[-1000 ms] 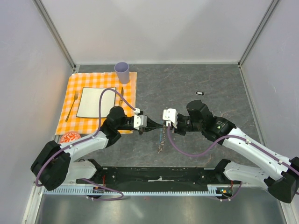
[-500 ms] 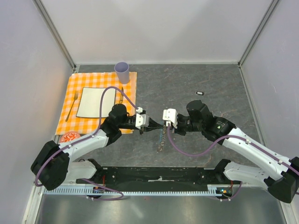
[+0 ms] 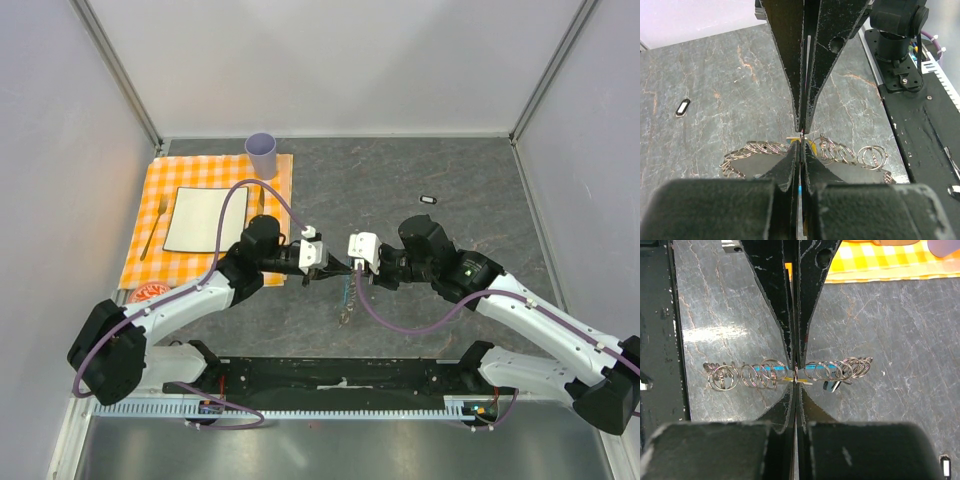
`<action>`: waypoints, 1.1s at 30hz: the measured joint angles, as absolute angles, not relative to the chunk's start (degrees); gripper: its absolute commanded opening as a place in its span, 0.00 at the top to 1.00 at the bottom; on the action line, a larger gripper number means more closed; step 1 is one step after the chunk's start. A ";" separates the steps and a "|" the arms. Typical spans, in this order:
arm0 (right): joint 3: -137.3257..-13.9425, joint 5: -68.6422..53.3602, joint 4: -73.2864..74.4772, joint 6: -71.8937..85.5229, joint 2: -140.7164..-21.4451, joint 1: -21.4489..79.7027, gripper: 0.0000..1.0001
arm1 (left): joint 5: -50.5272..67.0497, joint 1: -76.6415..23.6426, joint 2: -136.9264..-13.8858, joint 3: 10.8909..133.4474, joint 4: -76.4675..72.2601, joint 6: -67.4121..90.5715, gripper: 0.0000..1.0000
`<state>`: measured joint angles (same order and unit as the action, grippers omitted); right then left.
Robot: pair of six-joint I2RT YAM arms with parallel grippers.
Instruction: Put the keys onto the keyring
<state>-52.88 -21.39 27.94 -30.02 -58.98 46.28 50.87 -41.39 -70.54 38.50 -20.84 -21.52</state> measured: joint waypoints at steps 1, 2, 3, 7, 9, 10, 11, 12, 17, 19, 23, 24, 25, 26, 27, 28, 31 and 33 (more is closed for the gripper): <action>-52.88 -21.12 27.90 -30.02 -58.98 46.28 1.00 | 50.61 -41.41 -70.54 38.68 -20.43 -21.85 0.98; -52.88 -20.86 27.86 -30.00 -58.98 46.28 1.00 | 50.43 -41.47 -70.54 38.74 -20.18 -22.06 0.98; -52.88 -20.51 27.88 -29.93 -58.98 46.28 1.00 | 50.00 -41.60 -70.54 38.74 -19.94 -22.33 0.98; -52.88 -19.38 27.68 -29.61 -58.98 46.39 1.00 | 49.19 -41.71 -70.52 38.74 -19.49 -23.07 0.98; -52.88 -19.09 27.55 -29.52 -58.98 46.37 1.00 | 48.71 -41.71 -70.52 38.74 -19.18 -23.44 0.98; -52.88 -19.00 27.51 -29.45 -58.98 46.37 1.00 | 48.51 -41.71 -70.52 38.74 -18.96 -23.59 0.98; -52.88 -19.00 27.49 -29.36 -58.98 46.37 1.00 | 48.34 -41.71 -70.52 38.74 -18.76 -23.70 0.98; -52.88 -19.03 27.46 -29.32 -58.98 46.37 1.00 | 48.25 -41.71 -70.52 38.74 -18.57 -23.75 0.98; -52.88 -19.62 27.38 -29.30 -59.16 46.37 1.00 | 48.03 -41.71 -70.52 38.76 -17.56 -23.99 0.98; -52.88 -19.88 27.38 -29.28 -59.51 46.37 1.00 | 47.90 -41.71 -70.52 38.76 -17.26 -23.99 0.98; -52.88 -20.38 27.03 -29.30 -60.07 46.24 1.00 | 46.89 -41.71 -70.52 38.74 -17.32 -23.92 0.98; -52.88 -20.51 26.96 -29.30 -60.10 46.19 1.00 | 46.54 -41.71 -70.52 38.74 -17.56 -23.79 0.98; -52.88 -20.60 26.85 -29.32 -60.10 46.15 1.00 | 46.30 -41.71 -70.52 38.72 -17.78 -23.59 0.98; -52.88 -20.64 26.70 -29.34 -60.10 46.15 1.00 | 45.78 -41.71 -70.52 38.61 -18.31 -23.22 0.98; -52.88 -20.62 26.59 -29.34 -60.10 46.11 1.00 | 45.32 -41.74 -70.52 38.52 -18.70 -22.68 0.98; -52.88 -20.62 26.52 -29.36 -60.10 46.09 1.00 | 44.88 -41.74 -70.52 38.41 -19.20 -22.02 0.98; -52.88 -20.53 26.20 -29.45 -60.07 45.93 1.00 | 43.13 -41.89 -70.52 38.06 -20.67 -20.10 0.98; -52.88 -20.38 25.93 -29.67 -60.05 45.89 1.00 | 41.82 -41.93 -70.52 38.04 -21.52 -18.65 0.98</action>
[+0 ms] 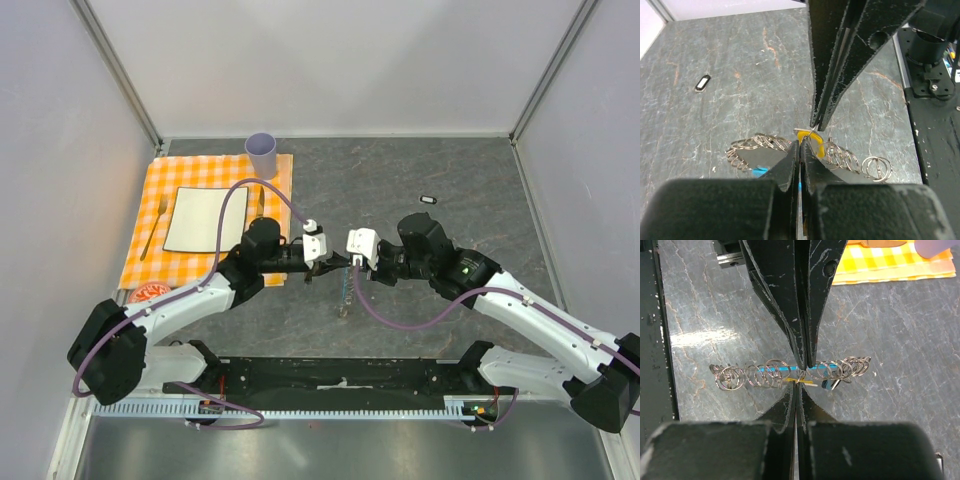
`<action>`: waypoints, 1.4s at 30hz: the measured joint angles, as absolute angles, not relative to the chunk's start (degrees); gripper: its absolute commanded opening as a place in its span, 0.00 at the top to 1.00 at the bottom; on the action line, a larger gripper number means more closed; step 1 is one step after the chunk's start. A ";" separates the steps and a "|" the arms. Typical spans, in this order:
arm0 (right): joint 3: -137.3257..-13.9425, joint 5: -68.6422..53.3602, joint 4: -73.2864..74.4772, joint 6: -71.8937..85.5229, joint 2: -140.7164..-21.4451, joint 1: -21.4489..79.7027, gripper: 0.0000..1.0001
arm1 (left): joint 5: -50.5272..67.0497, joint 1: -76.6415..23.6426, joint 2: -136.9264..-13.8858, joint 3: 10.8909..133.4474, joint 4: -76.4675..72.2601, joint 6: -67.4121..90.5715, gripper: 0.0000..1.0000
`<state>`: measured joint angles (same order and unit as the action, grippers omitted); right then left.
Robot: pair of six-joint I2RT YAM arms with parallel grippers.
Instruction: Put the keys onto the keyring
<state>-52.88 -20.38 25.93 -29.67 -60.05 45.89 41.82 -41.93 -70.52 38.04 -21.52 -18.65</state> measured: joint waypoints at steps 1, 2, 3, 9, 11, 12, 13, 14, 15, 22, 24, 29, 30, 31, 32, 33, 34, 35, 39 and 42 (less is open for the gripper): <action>-52.88 -20.18 25.74 -29.78 -60.03 45.89 1.00 | 41.34 -41.95 -70.52 37.95 -21.85 -18.13 0.98; -52.88 -19.94 25.52 -29.82 -60.01 45.89 1.00 | 40.58 -41.98 -70.46 37.67 -22.59 -17.43 0.98; -52.88 -19.66 25.34 -29.85 -60.01 45.89 1.00 | 40.05 -42.00 -70.37 37.41 -23.22 -16.75 0.98; -52.84 -18.96 24.14 -29.91 -59.92 45.89 1.00 | 36.95 -42.15 -68.93 35.38 -26.79 -12.75 0.98; -52.82 -18.92 23.66 -30.02 -59.92 45.89 1.00 | 36.14 -42.15 -68.27 34.44 -28.12 -11.49 0.98; -52.71 -18.94 23.40 -30.02 -59.83 45.89 1.00 | 35.83 -42.15 -67.88 33.95 -28.86 -10.83 0.98; -52.58 -18.94 23.22 -30.04 -59.75 45.91 1.00 | 35.44 -42.15 -67.44 33.45 -29.65 -10.20 0.98; -52.40 -18.94 23.14 -30.02 -59.66 45.91 1.00 | 34.96 -42.15 -67.00 32.95 -30.61 -9.50 0.98; -52.27 -18.94 23.11 -30.04 -59.61 45.91 1.00 | 34.65 -42.15 -66.61 32.60 -31.31 -8.93 0.98; -51.99 -19.22 21.85 -30.04 -59.61 45.95 1.00 | 32.77 -42.24 -65.04 30.28 -36.88 -4.29 0.98; -51.99 -19.49 21.74 -30.04 -59.61 45.95 1.00 | 32.47 -42.24 -65.04 29.45 -38.85 -2.72 0.98; -51.99 -20.67 20.91 -29.95 -59.61 45.93 1.00 | 31.55 -42.24 -65.14 27.75 -43.99 0.62 0.98; -51.99 -20.93 20.73 -29.89 -59.59 45.93 1.00 | 31.42 -42.24 -65.23 27.35 -45.10 1.19 0.98; -51.96 -21.19 20.53 -29.78 -59.59 45.93 1.00 | 31.22 -42.24 -65.43 26.89 -46.52 1.83 0.98; -51.94 -21.28 20.40 -29.71 -59.57 45.93 1.00 | 30.96 -42.24 -65.69 26.57 -47.68 2.44 0.98; -51.86 -21.45 20.21 -29.61 -59.57 45.93 1.00 | 30.63 -42.24 -66.02 26.30 -48.80 2.98 0.98; -51.64 -21.67 19.79 -29.34 -59.55 45.89 1.00 | 30.41 -42.24 -66.35 26.06 -49.82 3.55 0.98; -51.37 -21.87 19.38 -29.12 -59.53 45.89 1.00 | 30.24 -42.24 -66.57 25.89 -50.48 3.99 0.98; -49.60 -22.63 16.58 -27.18 -59.46 45.87 1.00 | 30.00 -42.24 -67.79 25.17 -53.56 6.00 0.98; -47.55 -23.46 13.02 -24.71 -59.13 45.87 0.99 | 29.95 -42.24 -68.62 24.56 -56.34 7.35 0.98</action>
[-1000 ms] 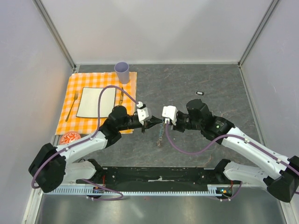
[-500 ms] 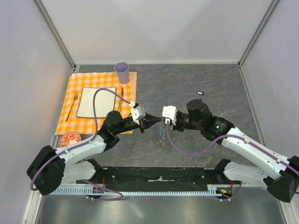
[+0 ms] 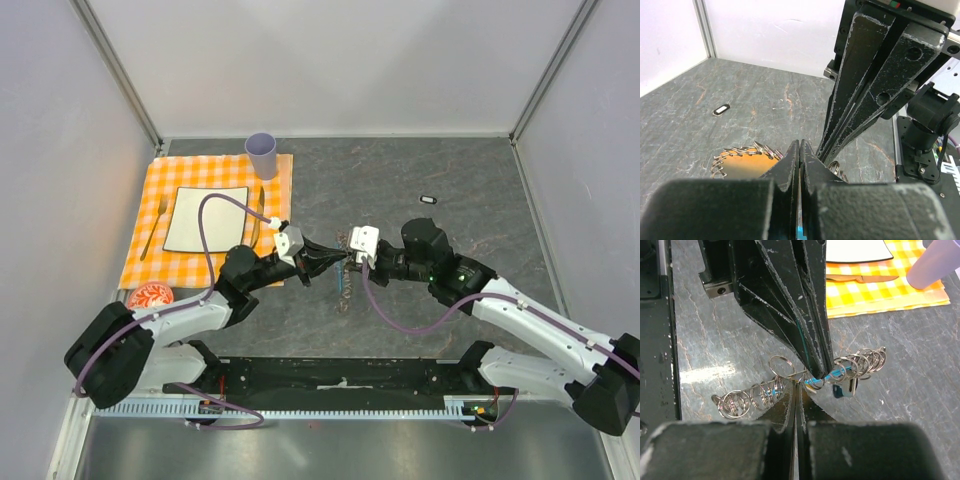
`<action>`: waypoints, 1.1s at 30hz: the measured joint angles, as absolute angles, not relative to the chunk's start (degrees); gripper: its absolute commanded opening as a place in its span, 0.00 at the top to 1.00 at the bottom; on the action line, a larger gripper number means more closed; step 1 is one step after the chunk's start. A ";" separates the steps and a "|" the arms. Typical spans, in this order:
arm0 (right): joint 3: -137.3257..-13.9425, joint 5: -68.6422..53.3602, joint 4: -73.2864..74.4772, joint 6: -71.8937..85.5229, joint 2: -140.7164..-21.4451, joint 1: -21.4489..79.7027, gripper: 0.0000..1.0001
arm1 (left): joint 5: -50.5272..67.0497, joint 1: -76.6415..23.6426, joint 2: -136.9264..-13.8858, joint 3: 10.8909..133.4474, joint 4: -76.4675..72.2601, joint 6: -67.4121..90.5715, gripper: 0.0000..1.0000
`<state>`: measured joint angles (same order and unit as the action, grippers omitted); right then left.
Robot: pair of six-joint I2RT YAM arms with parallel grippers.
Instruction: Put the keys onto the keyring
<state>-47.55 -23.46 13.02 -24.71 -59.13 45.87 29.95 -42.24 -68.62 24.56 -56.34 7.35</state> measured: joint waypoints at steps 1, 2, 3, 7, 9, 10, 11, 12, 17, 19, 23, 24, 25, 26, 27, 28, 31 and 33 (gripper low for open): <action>-46.83 -23.66 11.79 -23.70 -58.89 45.87 0.93 | 29.95 -42.24 -68.93 24.27 -57.45 7.77 0.98; -46.06 -23.57 10.63 -22.59 -58.52 45.89 0.91 | 29.91 -42.24 -69.12 23.97 -58.35 8.14 0.98; -45.65 -23.46 10.04 -21.74 -58.17 45.87 0.89 | 29.89 -42.24 -69.21 23.68 -59.07 8.34 0.98; -44.91 -22.22 9.28 -18.44 -56.21 45.89 0.73 | 29.47 -42.24 -69.23 23.05 -61.54 8.47 0.98; -44.69 -21.04 9.32 -16.29 -54.63 45.58 0.68 | 28.58 -42.19 -68.99 23.05 -61.89 8.45 0.98; -44.64 -20.62 9.32 -15.20 -53.82 45.28 0.63 | 28.40 -42.19 -68.82 23.00 -61.95 8.43 0.98; -44.64 -20.25 9.30 -14.24 -53.10 44.73 0.61 | 28.25 -42.19 -68.53 22.76 -62.26 8.40 0.98; -44.64 -19.81 9.26 -13.13 -52.40 44.07 0.61 | 28.12 -42.19 -68.27 22.48 -62.52 8.36 0.98; -43.46 -21.28 6.48 -7.35 -50.02 37.89 0.63 | 27.94 -42.19 -66.59 20.38 -64.05 8.12 0.98; -41.39 -24.56 2.81 -4.47 -49.45 34.48 0.65 | 27.94 -42.19 -66.11 19.84 -64.62 8.08 0.98; -37.01 -32.05 -5.43 2.02 -50.50 30.30 0.67 | 27.97 -42.19 -65.08 19.16 -65.43 8.08 0.98; -36.05 -33.67 -7.64 3.53 -51.00 30.13 0.67 | 27.97 -42.19 -64.97 19.09 -65.67 8.08 0.98; -34.98 -35.22 -10.37 4.84 -51.46 30.11 0.67 | 27.97 -42.19 -64.82 19.00 -65.93 8.08 0.98; -34.02 -36.67 -12.88 6.13 -51.86 30.11 0.67 | 27.99 -42.19 -64.73 18.98 -66.17 8.08 0.98; -33.34 -37.74 -14.83 7.14 -52.12 30.13 0.67 | 27.99 -42.19 -64.64 18.98 -66.46 8.08 0.98; -32.60 -39.20 -17.52 8.34 -52.60 30.15 0.67 | 28.01 -42.19 -64.58 18.98 -66.59 8.10 0.98; -32.25 -42.35 -23.51 11.07 -54.70 30.13 0.67 | 28.08 -42.19 -64.53 18.98 -66.67 8.10 0.98; -32.25 -43.97 -27.07 12.53 -56.07 30.13 0.67 | 28.12 -42.19 -64.53 18.98 -66.67 8.10 0.98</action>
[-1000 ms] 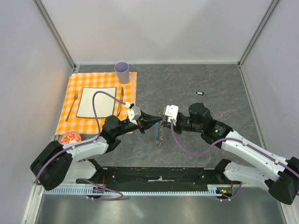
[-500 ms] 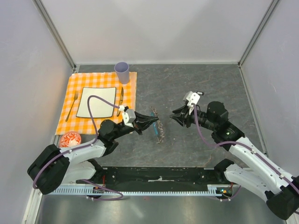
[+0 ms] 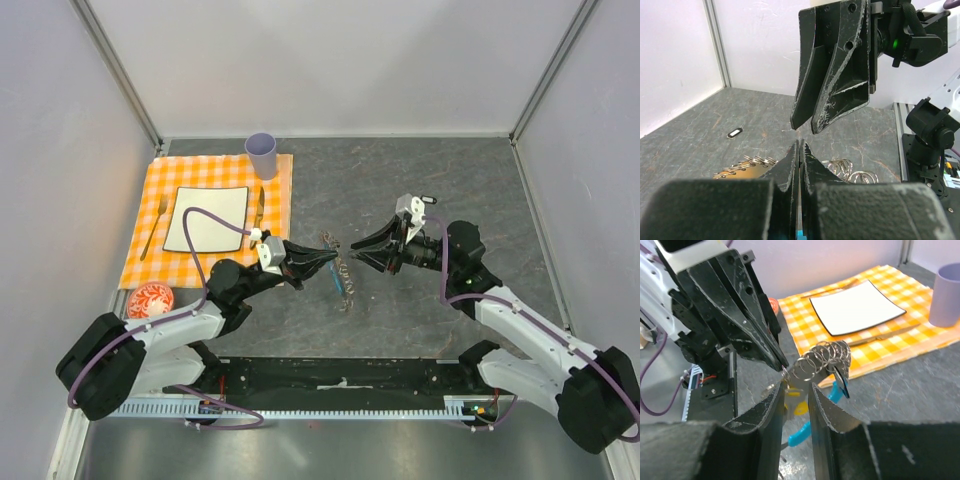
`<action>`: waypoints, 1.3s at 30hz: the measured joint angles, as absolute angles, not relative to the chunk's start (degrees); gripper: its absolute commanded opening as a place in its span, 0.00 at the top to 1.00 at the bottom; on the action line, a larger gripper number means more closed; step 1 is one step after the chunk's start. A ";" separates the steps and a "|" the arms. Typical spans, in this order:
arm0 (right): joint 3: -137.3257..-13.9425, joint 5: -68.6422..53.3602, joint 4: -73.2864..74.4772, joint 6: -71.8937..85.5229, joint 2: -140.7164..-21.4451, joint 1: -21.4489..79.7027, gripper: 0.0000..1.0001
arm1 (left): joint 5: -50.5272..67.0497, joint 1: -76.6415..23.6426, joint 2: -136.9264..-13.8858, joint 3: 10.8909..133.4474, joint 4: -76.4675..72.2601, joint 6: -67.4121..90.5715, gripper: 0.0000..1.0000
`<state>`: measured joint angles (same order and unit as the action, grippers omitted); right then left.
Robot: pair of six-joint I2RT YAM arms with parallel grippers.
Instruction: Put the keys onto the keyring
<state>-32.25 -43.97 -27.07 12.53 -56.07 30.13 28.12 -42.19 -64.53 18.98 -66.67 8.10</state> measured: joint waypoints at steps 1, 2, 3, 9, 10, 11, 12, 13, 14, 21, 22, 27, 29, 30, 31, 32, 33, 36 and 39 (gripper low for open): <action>-32.25 -44.42 -28.45 13.02 -56.51 30.13 0.67 | 28.12 -42.19 -64.53 18.98 -66.67 8.10 0.98; -32.25 -44.97 -29.74 13.43 -56.90 30.13 0.67 | 28.14 -42.19 -64.53 18.98 -66.67 8.10 0.98; -32.25 -45.30 -30.81 13.78 -57.21 30.13 0.67 | 28.14 -42.19 -64.53 18.98 -66.67 8.08 0.98; -32.25 -47.72 -35.31 15.03 -59.27 30.13 0.67 | 28.16 -42.19 -64.53 18.98 -67.46 8.10 0.98; -32.25 -47.94 -35.66 15.07 -59.59 30.13 0.67 | 28.16 -42.19 -64.53 18.98 -67.68 8.10 0.98; -32.25 -48.21 -36.01 15.18 -59.92 30.15 0.67 | 28.16 -42.19 -64.53 18.98 -67.85 8.10 0.98; -32.25 -48.38 -36.38 15.27 -60.27 30.15 0.67 | 28.18 -42.19 -64.53 18.98 -67.90 8.12 0.98; -32.25 -48.66 -36.62 15.29 -60.60 30.15 0.67 | 28.18 -42.19 -64.53 18.98 -67.92 8.12 0.98; -32.25 -48.86 -36.80 15.29 -60.84 30.15 0.67 | 28.21 -42.19 -64.55 18.98 -67.94 8.12 0.98; -32.25 -49.60 -37.74 15.35 -62.35 30.33 0.71 | 28.80 -42.19 -64.55 18.98 -69.78 8.49 0.98; -32.25 -49.65 -37.87 15.35 -62.61 30.50 0.71 | 28.88 -42.19 -64.55 18.98 -70.22 8.56 0.98; -32.25 -49.74 -38.17 15.31 -63.51 30.81 0.72 | 29.17 -42.19 -64.66 18.98 -71.05 8.93 0.98; -32.25 -49.76 -38.22 15.31 -63.57 30.89 0.72 | 29.19 -42.19 -64.88 18.98 -71.26 9.04 0.98; -32.25 -49.76 -38.28 15.31 -63.57 30.92 0.72 | 29.19 -42.19 -64.95 18.98 -71.35 9.13 0.98; -32.25 -49.82 -38.35 15.31 -63.57 30.92 0.72 | 29.19 -42.19 -64.99 18.98 -71.53 9.17 0.98; -32.25 -49.95 -38.54 15.29 -63.57 30.92 0.72 | 29.21 -42.19 -65.01 18.98 -71.72 9.19 0.98; -32.25 -50.00 -38.61 15.29 -63.57 30.92 0.72 | 29.21 -42.19 -65.06 18.98 -71.81 9.21 0.98; -32.25 -50.24 -38.65 15.29 -63.57 30.92 0.71 | 29.30 -42.19 -65.19 18.98 -72.10 9.39 0.98; -32.25 -50.41 -38.74 15.29 -63.57 30.92 0.71 | 29.56 -42.19 -65.34 18.98 -72.38 9.56 0.98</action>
